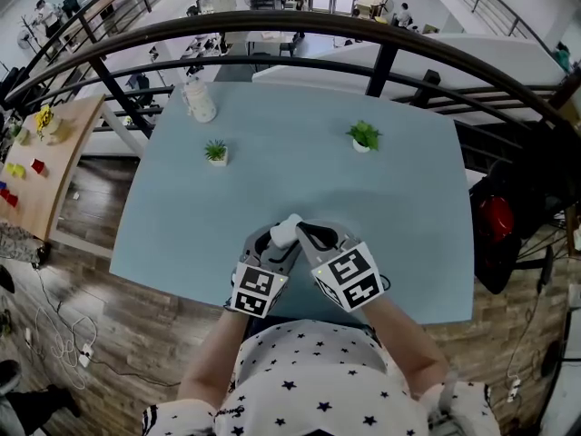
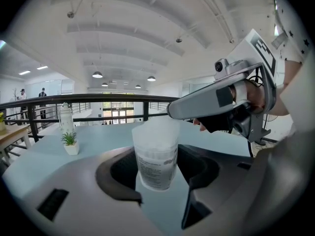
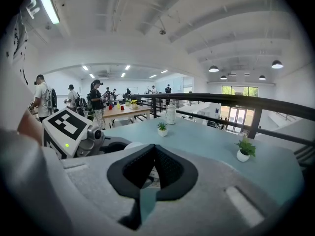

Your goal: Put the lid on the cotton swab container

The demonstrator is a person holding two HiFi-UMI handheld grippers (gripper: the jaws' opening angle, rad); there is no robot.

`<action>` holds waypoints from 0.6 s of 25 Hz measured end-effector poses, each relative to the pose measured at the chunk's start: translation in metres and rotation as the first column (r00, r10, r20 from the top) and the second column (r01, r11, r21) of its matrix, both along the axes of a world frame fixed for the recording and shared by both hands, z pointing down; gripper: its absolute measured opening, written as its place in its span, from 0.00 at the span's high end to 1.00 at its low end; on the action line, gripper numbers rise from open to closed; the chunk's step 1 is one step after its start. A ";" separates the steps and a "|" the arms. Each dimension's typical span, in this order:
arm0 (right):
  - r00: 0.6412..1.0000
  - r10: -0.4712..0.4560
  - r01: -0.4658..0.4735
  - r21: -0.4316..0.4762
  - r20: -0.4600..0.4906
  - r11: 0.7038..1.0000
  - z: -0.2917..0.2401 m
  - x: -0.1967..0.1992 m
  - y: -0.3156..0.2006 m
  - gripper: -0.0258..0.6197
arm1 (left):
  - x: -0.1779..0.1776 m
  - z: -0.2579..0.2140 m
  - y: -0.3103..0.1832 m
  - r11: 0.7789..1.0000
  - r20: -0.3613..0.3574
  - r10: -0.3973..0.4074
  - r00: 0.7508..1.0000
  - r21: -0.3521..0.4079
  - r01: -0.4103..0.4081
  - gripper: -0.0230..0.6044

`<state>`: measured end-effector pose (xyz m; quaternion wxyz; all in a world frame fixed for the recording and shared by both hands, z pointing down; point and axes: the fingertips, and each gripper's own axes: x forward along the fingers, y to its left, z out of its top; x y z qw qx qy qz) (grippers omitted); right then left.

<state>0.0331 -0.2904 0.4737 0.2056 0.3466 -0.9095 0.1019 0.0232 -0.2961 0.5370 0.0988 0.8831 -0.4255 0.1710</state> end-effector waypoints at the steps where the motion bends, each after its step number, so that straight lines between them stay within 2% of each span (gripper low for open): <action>1: 1.000 0.000 0.000 0.002 -0.003 1.000 0.000 -0.001 0.000 0.95 | -0.001 0.001 0.000 1.000 -0.001 -0.002 1.000 0.000 0.002 0.59; 15: 1.000 0.029 -0.029 -0.050 0.001 0.998 0.014 0.001 -0.010 0.95 | 0.003 0.010 -0.008 1.000 0.011 0.018 1.000 -0.008 -0.018 0.58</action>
